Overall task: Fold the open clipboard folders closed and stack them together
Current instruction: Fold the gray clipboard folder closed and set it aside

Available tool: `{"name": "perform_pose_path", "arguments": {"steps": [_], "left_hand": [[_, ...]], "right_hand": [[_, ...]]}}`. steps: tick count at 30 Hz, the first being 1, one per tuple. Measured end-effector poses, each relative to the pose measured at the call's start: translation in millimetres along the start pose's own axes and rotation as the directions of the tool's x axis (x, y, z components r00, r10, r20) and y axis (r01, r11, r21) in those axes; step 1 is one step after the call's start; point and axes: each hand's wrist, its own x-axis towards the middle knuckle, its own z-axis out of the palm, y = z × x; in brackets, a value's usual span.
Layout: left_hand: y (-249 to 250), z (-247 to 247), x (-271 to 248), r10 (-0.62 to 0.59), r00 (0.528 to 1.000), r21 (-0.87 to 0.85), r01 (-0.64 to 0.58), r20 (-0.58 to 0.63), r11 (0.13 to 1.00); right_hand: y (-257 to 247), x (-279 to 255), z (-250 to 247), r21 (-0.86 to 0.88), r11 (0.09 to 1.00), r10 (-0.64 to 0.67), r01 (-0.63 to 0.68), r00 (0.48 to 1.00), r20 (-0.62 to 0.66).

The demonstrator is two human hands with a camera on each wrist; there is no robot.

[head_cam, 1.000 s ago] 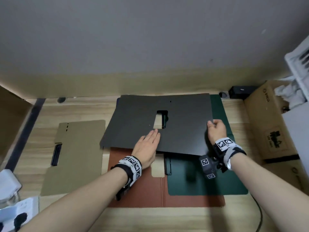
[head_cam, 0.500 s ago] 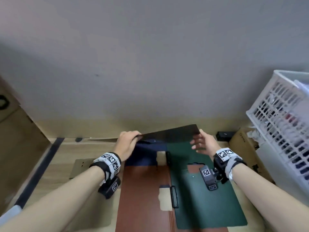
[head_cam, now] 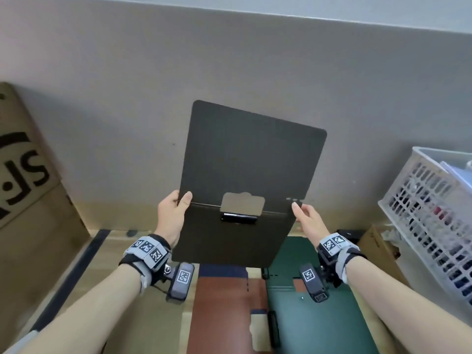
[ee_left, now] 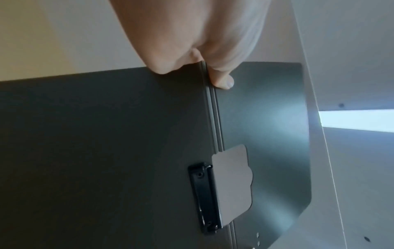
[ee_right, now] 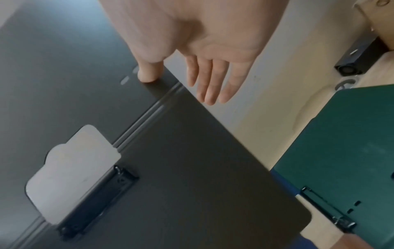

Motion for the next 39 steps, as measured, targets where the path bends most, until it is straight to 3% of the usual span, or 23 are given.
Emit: {"name": "perform_pose_path", "arguments": {"steps": [5,9,12,14,16,19,22,26,29,35,39], "left_hand": [[-36.4,-13.8,-12.5,-0.17,0.985,-0.164,0.163,-0.026,0.973],[-67.7,-24.2,-26.8,-0.416,0.909,-0.244,0.403,-0.003,0.882],[-95.1,-43.4,-33.2,-0.501,0.842,-0.199,0.466,-0.2,0.862],[-110.5,-61.7,-36.7,-0.489,0.789,-0.136,0.475,-0.373,0.87],[-124.5,-78.7,-41.7,-0.499,0.766,-0.061,0.522,-0.404,0.851],[-145.1,-91.2,-60.1,-0.616,0.742,0.047,0.648,-0.265,0.76],[-166.4,-80.8,-91.1,-0.749,0.651,0.149,0.758,-0.122,0.635],[-208.6,-65.8,-133.0,-0.846,0.522,0.277,0.833,-0.107,0.479],[-237.4,-72.9,-156.3,-0.856,0.483,0.383,0.837,-0.183,0.39],[-255.1,-72.3,-172.2,-0.882,0.436,0.297,0.878,-0.176,0.375],[-319.3,-103.5,-187.3,-0.86,0.439,0.295,0.884,-0.262,0.361]], "right_hand": [[-3.3,15.6,16.8,0.041,0.995,-0.093,0.092,0.996,0.018],[-6.4,21.3,27.7,-0.108,0.952,-0.294,0.286,0.953,-0.073],[-0.5,32.3,29.3,-0.279,0.888,-0.372,0.365,0.928,0.031],[11.7,42.9,30.7,-0.384,0.843,-0.348,0.378,0.926,0.146],[24.7,50.6,35.4,-0.467,0.795,-0.291,0.387,0.919,0.267],[46.2,58.4,53.3,-0.547,0.714,-0.182,0.436,0.871,0.457],[76.5,64.4,77.7,-0.592,0.673,-0.05,0.444,0.825,0.562],[118.3,63.1,111.6,-0.61,0.648,0.065,0.455,0.766,0.64],[147.4,62.3,132.1,-0.632,0.601,0.106,0.489,0.735,0.669],[192.8,65.3,162.1,-0.617,0.614,0.087,0.492,0.734,0.673],[213.2,68.2,176.7,-0.602,0.667,0.068,0.438,0.77,0.635]]}}
